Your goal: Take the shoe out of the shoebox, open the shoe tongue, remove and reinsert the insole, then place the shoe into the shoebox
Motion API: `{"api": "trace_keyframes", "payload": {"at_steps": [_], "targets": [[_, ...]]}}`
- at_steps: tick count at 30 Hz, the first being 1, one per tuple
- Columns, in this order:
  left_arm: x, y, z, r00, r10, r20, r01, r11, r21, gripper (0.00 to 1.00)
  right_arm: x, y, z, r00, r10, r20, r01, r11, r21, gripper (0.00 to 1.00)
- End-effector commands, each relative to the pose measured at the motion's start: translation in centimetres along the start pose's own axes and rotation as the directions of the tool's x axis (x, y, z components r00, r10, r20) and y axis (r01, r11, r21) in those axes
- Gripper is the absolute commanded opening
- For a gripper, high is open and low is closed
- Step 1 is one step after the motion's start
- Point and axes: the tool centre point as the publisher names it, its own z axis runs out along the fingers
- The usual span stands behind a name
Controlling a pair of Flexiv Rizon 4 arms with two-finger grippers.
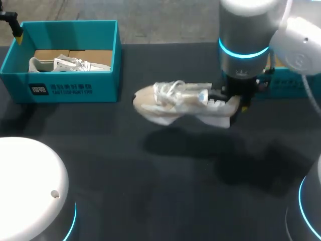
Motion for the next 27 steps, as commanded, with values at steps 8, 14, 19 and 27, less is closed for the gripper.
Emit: {"api": "trace_keyframes", "payload": {"at_steps": [8, 14, 19, 27], "targets": [[0.0, -0.1, -0.1, 1.000, 0.000, -0.003, 0.000, 1.000, -0.001, 1.00, 2.5, -4.4, 3.2, 1.000, 0.005, 0.008, -0.005, 0.999, 0.053, 0.00], [0.0, -0.1, -0.1, 1.000, 0.000, -0.003, 0.000, 1.000, -0.001, 1.00, 4.2, -7.2, 4.9, 1.000, -0.020, -0.002, 0.020, 0.998, 0.064, 0.00], [0.0, -0.1, -0.1, 1.000, 0.000, -0.003, 0.000, 1.000, -0.001, 1.00, 5.8, -8.8, 6.2, 0.999, -0.032, 0.020, 0.030, 0.996, 0.090, 0.00], [0.0, -0.1, -0.1, 1.000, 0.000, -0.003, 0.000, 1.000, -0.001, 1.00, 7.4, -10.4, 7.6, 0.996, -0.082, -0.033, 0.084, 0.993, 0.087, 0.00]]}}
